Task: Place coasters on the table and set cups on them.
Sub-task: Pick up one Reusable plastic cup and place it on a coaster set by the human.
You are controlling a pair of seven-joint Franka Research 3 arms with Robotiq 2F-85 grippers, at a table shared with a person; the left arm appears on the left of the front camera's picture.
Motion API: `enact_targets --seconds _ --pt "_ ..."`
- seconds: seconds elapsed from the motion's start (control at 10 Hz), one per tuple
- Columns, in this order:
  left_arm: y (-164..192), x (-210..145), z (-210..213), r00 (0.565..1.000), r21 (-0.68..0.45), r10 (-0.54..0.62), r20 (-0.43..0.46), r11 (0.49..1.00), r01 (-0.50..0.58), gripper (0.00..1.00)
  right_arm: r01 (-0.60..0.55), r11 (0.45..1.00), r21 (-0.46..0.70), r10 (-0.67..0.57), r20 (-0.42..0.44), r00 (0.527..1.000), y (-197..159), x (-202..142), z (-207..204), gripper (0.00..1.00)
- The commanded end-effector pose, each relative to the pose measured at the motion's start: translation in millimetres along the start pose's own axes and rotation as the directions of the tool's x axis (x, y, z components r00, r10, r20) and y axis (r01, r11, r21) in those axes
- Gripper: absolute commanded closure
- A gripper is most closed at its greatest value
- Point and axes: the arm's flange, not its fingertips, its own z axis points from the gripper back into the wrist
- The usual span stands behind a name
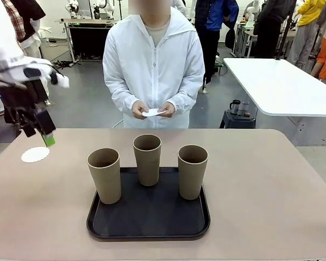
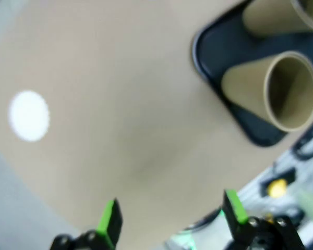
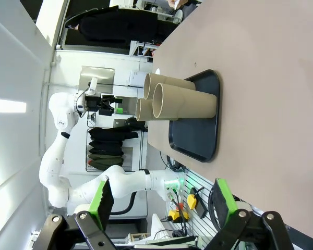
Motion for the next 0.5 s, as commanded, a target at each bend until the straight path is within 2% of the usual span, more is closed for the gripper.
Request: enact_targets --seconds 0.0,0.1,0.2,0.4 --pt "-1.8 -2.4 -2.8 0.997 0.062 -0.078 -0.013 0.995 0.078 0.00 0.002 1.000 0.009 -0.002 0.003 1.000 0.3 0.3 0.5 0.00" --pt "-3.5 -1.7 -0.3 0.998 0.021 -0.056 0.035 0.998 0.056 0.00 0.002 1.000 0.009 -0.002 0.003 1.000 0.3 0.3 0.5 0.00" --pt "-9.1 1.3 -6.4 0.999 0.030 -0.044 -0.027 0.999 0.045 0.00 0.002 1.000 0.009 -0.002 0.003 1.000 0.3 0.3 0.5 0.00" --pt "-9.1 1.3 -6.4 0.999 0.030 -0.044 -0.027 0.999 0.045 0.00 0.002 1.000 0.009 -0.002 0.003 1.000 0.3 0.3 0.5 0.00"
